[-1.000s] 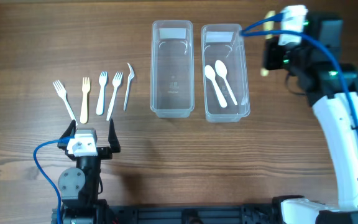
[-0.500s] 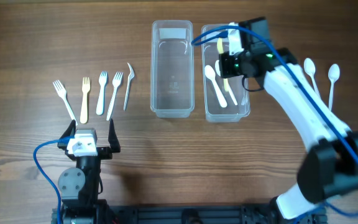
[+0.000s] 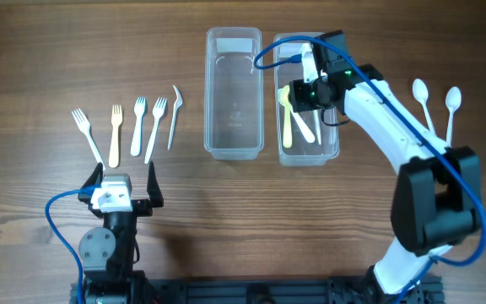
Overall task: Pack container
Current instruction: 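Carry the yellow spoon into the right container and release it, then move the right gripper to a white spoon and grasp it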
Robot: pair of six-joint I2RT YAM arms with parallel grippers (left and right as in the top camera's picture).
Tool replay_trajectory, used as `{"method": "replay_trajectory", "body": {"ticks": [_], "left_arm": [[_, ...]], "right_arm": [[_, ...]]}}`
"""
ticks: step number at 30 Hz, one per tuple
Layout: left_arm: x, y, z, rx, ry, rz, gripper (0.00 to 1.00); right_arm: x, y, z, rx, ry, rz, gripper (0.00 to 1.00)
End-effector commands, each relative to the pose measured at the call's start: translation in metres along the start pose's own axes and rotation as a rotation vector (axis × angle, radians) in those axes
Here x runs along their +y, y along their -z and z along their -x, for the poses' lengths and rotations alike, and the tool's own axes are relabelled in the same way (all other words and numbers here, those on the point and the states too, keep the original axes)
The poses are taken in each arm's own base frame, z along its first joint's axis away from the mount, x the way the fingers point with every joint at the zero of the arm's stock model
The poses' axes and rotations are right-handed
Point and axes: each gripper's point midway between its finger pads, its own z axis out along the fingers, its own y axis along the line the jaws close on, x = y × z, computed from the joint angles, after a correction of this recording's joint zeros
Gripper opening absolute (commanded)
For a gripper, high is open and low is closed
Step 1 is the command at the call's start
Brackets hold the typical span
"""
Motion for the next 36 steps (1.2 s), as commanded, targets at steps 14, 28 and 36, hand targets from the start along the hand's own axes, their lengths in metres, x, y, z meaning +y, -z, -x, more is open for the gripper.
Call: {"method": "replay_trajectory", "body": {"ticks": [14, 28, 36], "left_arm": [[-0.001, 0.0, -0.002, -0.002, -0.014, -0.01, 1.0], [-0.001, 0.0, -0.002, -0.002, -0.014, -0.01, 1.0], [-0.001, 0.0, -0.002, -0.002, -0.014, -0.01, 1.0]], "right_arm": [[-0.19, 0.183, 0.007, -0.218, -0.165, -0.502, 0.52], [-0.283, 0.088, -0.048, -0.012, -0.331, -0.395, 0.5], [-0.301, 0.033, -0.077, 0.119, -0.317, -0.402, 0.51]]}}
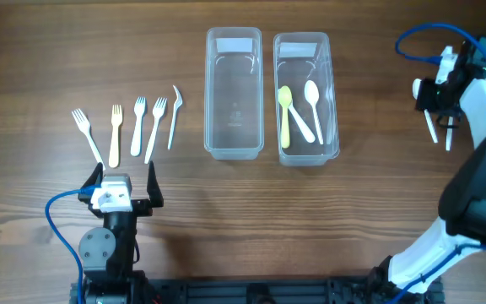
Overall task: Pack container
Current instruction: 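Move the right gripper to a white spoon and grasp it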
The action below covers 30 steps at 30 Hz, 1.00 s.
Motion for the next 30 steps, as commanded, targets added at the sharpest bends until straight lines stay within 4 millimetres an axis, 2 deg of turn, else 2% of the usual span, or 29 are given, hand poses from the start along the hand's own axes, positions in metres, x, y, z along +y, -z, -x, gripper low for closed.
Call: {"method": "replay_trajectory", "body": {"ticks": [1, 12, 23, 30], "left_arm": [[-0.001, 0.0, -0.002, -0.002, -0.014, -0.01, 1.0], [-0.001, 0.0, -0.002, -0.002, -0.014, -0.01, 1.0], [-0.001, 0.0, -0.002, -0.002, -0.014, -0.01, 1.0], [-0.001, 0.0, -0.002, -0.002, -0.014, -0.01, 1.0]], "right_arm": [[-0.005, -0.019, -0.005, 0.033, 0.032, -0.032, 0.51], [-0.01, -0.042, -0.008, 0.048, 0.047, -0.056, 0.5], [-0.013, -0.055, -0.011, 0.057, 0.065, -0.056, 0.5], [-0.003, -0.075, -0.024, 0.1, 0.063, -0.003, 0.41]]}}
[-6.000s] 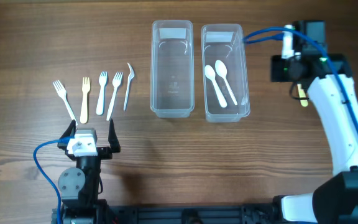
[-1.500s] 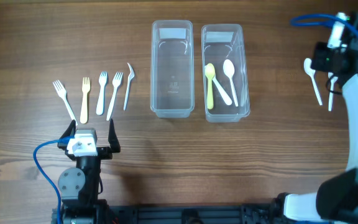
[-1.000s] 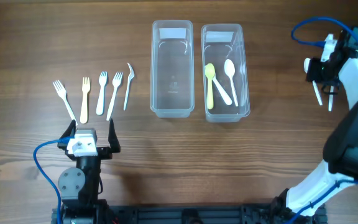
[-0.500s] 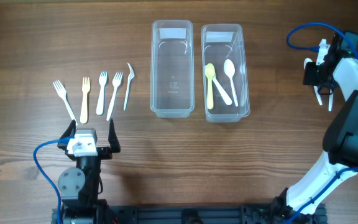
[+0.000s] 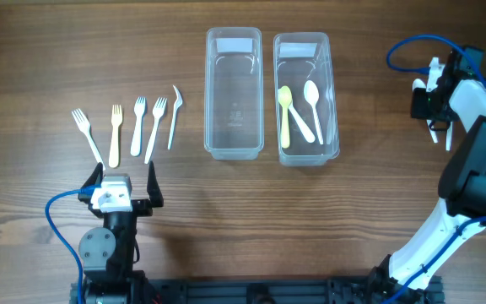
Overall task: Pack container
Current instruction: 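Move the right gripper to a white spoon and grasp it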
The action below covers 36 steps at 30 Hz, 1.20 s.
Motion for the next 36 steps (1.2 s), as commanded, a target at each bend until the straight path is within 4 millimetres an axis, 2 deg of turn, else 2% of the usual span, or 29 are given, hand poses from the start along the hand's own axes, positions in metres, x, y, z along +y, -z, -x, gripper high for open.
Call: {"method": "replay_trajectory", "body": {"ticks": [1, 3, 8, 9, 16, 20, 23, 27, 30, 34, 36], "left_arm": [[-0.001, 0.0, -0.002, -0.002, -0.014, -0.01, 1.0], [-0.001, 0.0, -0.002, -0.003, -0.014, -0.01, 1.0], [-0.001, 0.0, -0.002, -0.002, -0.014, -0.01, 1.0], [-0.001, 0.0, -0.002, -0.002, -0.014, -0.01, 1.0], [-0.001, 0.0, -0.002, -0.002, -0.014, -0.01, 1.0], [-0.001, 0.0, -0.002, -0.002, -0.015, -0.01, 1.0], [-0.001, 0.0, -0.002, -0.002, -0.014, -0.01, 1.0], [-0.001, 0.0, -0.002, -0.002, -0.014, -0.01, 1.0], [-0.001, 0.0, -0.002, -0.002, -0.015, -0.01, 1.0], [-0.001, 0.0, -0.002, -0.002, -0.014, -0.01, 1.0], [-0.001, 0.0, -0.002, -0.002, -0.014, -0.01, 1.0]], "right_arm": [[0.009, -0.025, -0.016, 0.062, 0.005, 0.044, 0.41], [0.015, -0.028, -0.018, 0.065, 0.005, 0.076, 0.4], [0.028, -0.028, -0.013, 0.041, -0.008, 0.153, 0.16], [0.034, -0.027, -0.01, 0.03, -0.051, 0.186, 0.04], [0.042, -0.023, -0.009, 0.046, -0.203, 0.216, 0.04], [0.051, -0.006, 0.002, 0.013, -0.195, 0.237, 0.04], [0.055, 0.021, 0.018, -0.046, -0.196, 0.237, 0.04], [0.062, 0.068, 0.041, -0.153, -0.176, 0.241, 0.05], [0.075, 0.112, 0.057, -0.246, -0.139, 0.257, 0.04], [0.097, 0.162, 0.063, -0.328, -0.093, 0.281, 0.04], [0.114, 0.184, 0.063, -0.356, -0.071, 0.309, 0.04]]}}
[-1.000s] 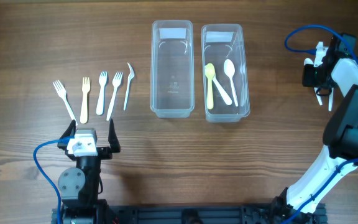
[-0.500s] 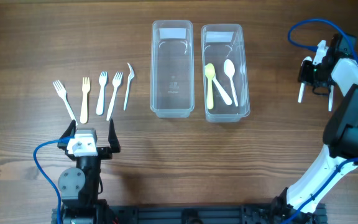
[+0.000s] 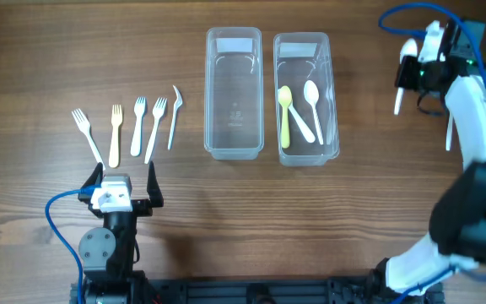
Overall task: Pack container
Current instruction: 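Move the right gripper to a white spoon and grasp it, then carry the white spoon into the right container and release it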
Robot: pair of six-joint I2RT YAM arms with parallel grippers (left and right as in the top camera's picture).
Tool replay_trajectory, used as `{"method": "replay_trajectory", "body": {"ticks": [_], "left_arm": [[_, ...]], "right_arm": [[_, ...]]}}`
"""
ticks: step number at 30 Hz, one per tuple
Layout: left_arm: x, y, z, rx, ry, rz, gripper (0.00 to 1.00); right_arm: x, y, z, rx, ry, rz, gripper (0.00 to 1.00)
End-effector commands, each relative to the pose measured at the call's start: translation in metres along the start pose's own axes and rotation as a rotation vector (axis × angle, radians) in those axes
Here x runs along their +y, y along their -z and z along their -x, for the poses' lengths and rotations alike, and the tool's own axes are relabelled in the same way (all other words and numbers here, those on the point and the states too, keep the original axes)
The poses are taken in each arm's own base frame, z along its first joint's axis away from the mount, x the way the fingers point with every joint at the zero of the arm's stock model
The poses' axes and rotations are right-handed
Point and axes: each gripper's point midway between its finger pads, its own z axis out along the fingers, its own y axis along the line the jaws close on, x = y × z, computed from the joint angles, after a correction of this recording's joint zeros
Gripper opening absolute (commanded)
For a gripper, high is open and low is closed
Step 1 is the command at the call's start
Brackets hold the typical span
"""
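Two clear containers stand at the back middle. The left container (image 3: 233, 143) holds nothing. In the right container (image 3: 327, 127) lie a yellow spoon (image 3: 284, 118) and two white spoons (image 3: 312, 93). My right gripper (image 3: 409, 76) is to the right of that container, shut on a white spoon (image 3: 398, 101) that hangs with its bowl away from me. Another white spoon (image 3: 450, 135) lies on the table, partly hidden by the right arm. Several forks (image 3: 137, 127) lie in a row at the left. My left gripper (image 3: 125, 181) rests open just below them.
The wooden table (image 3: 226, 211) carries nothing else. The right arm's blue cable (image 3: 395, 13) loops near the top right edge. The left arm's base (image 3: 104, 249) sits at the front left.
My right gripper was low over the two white spoons at the far right. It is now further left and toward the back, with one of those spoons in it. One spoon stays on the table.
My right gripper was first over the right container, with two white spoons lying at the far right. Then it was above those two spoons, and the container showed a second white spoon. Then it was down on them, and now it holds one.
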Motion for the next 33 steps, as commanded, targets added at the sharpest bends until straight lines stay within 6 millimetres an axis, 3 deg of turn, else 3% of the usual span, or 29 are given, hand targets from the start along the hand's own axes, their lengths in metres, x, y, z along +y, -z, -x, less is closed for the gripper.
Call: {"method": "replay_trajectory", "body": {"ticks": [1, 4, 10, 17, 31, 33], "left_arm": [[-0.001, 0.0, -0.002, -0.002, -0.015, -0.01, 1.0], [-0.001, 0.0, -0.002, -0.002, -0.014, -0.01, 1.0], [-0.001, 0.0, -0.002, -0.002, -0.014, -0.01, 1.0], [-0.001, 0.0, -0.002, -0.002, -0.014, -0.01, 1.0], [-0.001, 0.0, -0.002, -0.002, -0.014, -0.01, 1.0], [-0.001, 0.0, -0.002, -0.002, -0.014, -0.01, 1.0]], "right_arm": [[0.05, 0.038, 0.012, -0.065, 0.038, 0.096, 0.04], [0.089, 0.052, 0.005, -0.056, 0.086, 0.17, 0.04], [0.16, 0.053, -0.022, -0.001, 0.205, 0.263, 0.04], [0.205, 0.041, -0.046, 0.027, 0.318, 0.259, 0.04], [0.203, -0.041, -0.087, 0.18, 0.299, 0.164, 0.05], [0.202, -0.049, -0.093, 0.198, 0.3, 0.158, 0.13]]}}
